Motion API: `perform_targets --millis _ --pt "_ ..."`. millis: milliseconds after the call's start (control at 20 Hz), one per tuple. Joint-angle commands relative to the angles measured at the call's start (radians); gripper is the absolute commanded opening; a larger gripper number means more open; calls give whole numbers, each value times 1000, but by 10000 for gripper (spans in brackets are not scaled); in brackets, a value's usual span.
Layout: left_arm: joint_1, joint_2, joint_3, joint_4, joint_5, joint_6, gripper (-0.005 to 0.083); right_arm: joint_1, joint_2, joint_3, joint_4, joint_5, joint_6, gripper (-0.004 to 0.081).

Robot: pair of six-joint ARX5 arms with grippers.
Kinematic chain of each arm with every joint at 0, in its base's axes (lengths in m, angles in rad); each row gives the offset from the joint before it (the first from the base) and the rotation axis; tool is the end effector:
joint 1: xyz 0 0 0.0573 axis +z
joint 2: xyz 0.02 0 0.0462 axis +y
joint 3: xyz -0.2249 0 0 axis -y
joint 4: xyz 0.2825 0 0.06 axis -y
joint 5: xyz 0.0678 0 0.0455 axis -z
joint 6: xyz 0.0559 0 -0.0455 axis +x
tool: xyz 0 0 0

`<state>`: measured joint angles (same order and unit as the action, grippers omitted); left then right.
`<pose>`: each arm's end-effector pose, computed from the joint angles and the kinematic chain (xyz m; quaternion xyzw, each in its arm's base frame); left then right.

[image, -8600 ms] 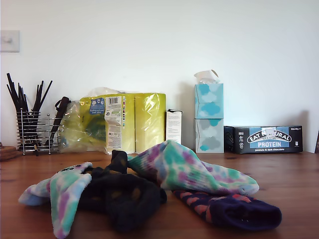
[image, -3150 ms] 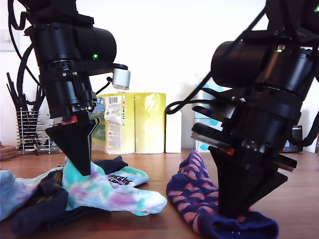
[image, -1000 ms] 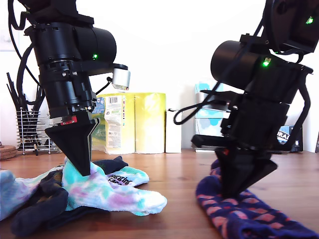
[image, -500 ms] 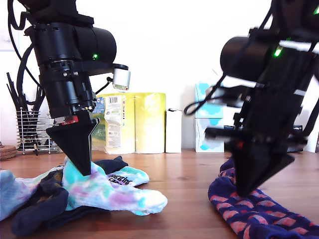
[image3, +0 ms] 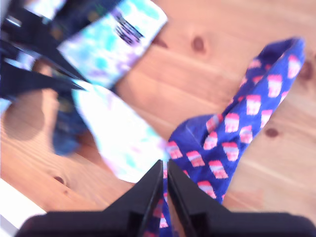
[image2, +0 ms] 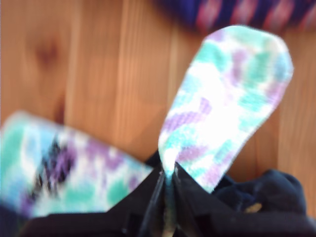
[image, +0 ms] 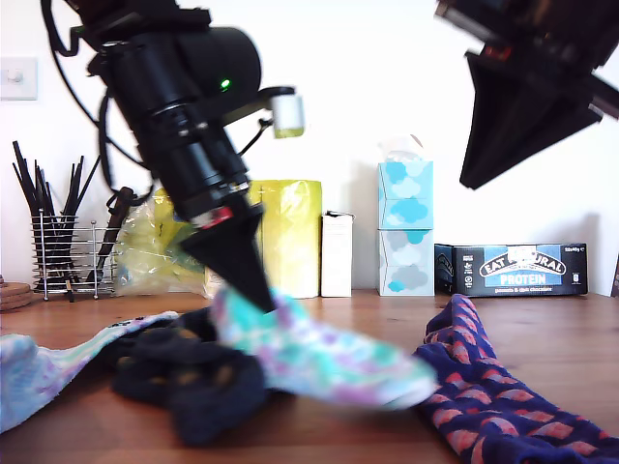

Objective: Pair up the socks based on colour and pattern, by placing each sock on top of its pair

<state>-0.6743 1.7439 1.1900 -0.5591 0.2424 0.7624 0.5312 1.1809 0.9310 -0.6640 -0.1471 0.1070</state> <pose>0.2920 -0.2505 0.1180 0.3884 0.3391 -0.5407 0.6647 0.2530 0.1581 0.2023 -0.0388 0.4484 0.2750 0.8496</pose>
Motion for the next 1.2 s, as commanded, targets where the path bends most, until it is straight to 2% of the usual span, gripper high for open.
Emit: perform_targets --millis 0,100,200,350,500,550,650,750,850,1050,1150 --pt "-16 29 -15 57 12 -3 -19 -2 11 -16 -12 -3 -4 -12" --pt "-29 29 -15 97 51 -3 -7 -1 27 -16 -18 -5 -23 -12" --pt "-34 29 -15 120 64 23 102 -1 40 -16 -17 -7 -29 -12" --pt "-48 26 -15 99 64 21 129 -1 43 -16 -10 -7 -29 -12" --pt "-48 21 -15 -15 45 23 410 -2 43 -16 0 -6 -29 -12" --pt "-48 8 -15 -53 3 8 394 -2 43 -16 9 -7 -29 -12" --pt "-34 -27 -15 -103 -22 -48 258 -2 47 -16 23 -7 -29 -12" --pt "-16 -79 -15 -125 42 -108 248 -2 51 -16 25 -7 -29 -12" --pt "5 -114 -15 -152 64 -154 166 -2 53 -16 23 -8 -29 -12" --pt "71 -108 -18 -199 146 -189 149 -1 53 -16 22 -8 -28 -12" --pt "109 -108 -26 -181 145 -206 3 -1 53 -16 14 -8 -29 -12"
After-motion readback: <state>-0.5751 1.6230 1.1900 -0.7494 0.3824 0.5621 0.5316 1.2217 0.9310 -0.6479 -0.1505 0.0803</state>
